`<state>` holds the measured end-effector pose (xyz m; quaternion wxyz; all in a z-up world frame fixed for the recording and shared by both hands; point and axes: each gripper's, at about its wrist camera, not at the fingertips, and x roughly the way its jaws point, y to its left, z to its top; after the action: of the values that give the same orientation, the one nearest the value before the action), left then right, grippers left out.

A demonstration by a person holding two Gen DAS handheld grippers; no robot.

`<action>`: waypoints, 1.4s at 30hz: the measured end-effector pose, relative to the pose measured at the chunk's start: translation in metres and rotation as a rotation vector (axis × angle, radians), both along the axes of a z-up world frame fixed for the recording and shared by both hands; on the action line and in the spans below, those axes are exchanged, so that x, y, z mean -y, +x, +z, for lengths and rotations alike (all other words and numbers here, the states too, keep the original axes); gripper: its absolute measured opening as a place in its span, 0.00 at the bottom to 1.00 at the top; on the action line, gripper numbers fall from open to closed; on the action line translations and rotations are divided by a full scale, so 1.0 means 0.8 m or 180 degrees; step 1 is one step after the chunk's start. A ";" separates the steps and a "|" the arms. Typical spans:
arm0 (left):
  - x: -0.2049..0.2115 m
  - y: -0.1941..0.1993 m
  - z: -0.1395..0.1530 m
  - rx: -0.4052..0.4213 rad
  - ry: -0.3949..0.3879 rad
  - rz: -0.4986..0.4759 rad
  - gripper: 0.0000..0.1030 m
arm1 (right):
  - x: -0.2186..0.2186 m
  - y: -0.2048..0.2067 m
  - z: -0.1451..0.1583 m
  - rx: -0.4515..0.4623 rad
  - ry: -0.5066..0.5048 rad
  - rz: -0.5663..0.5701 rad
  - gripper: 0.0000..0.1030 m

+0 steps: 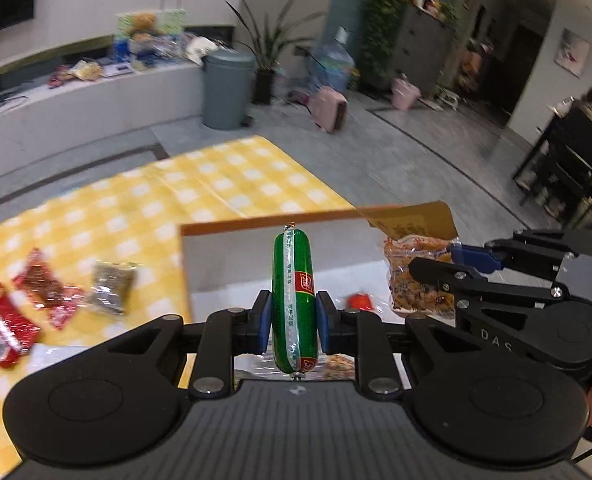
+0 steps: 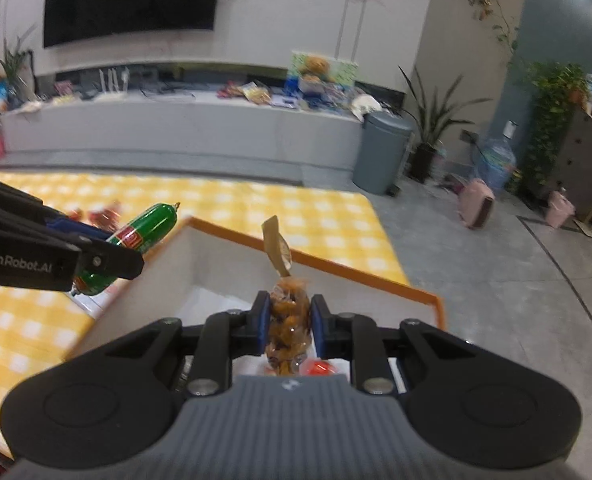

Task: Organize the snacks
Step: 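Carry the sausage and peanut bag up and over the white box, then lower both snacks into the white box and open both tools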

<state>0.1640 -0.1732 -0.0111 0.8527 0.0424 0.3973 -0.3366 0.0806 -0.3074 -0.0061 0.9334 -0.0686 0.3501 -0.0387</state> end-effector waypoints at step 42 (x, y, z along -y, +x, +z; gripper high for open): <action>0.091 0.022 -0.109 -0.0511 0.0843 -0.0435 0.32 | 0.043 0.067 -0.112 -0.1179 -0.0206 -0.0014 0.28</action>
<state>0.1819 -0.2457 -0.0982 0.7803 0.1542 0.5012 -0.3409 0.1342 -0.3417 -0.0957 0.8501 -0.1038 0.5148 -0.0388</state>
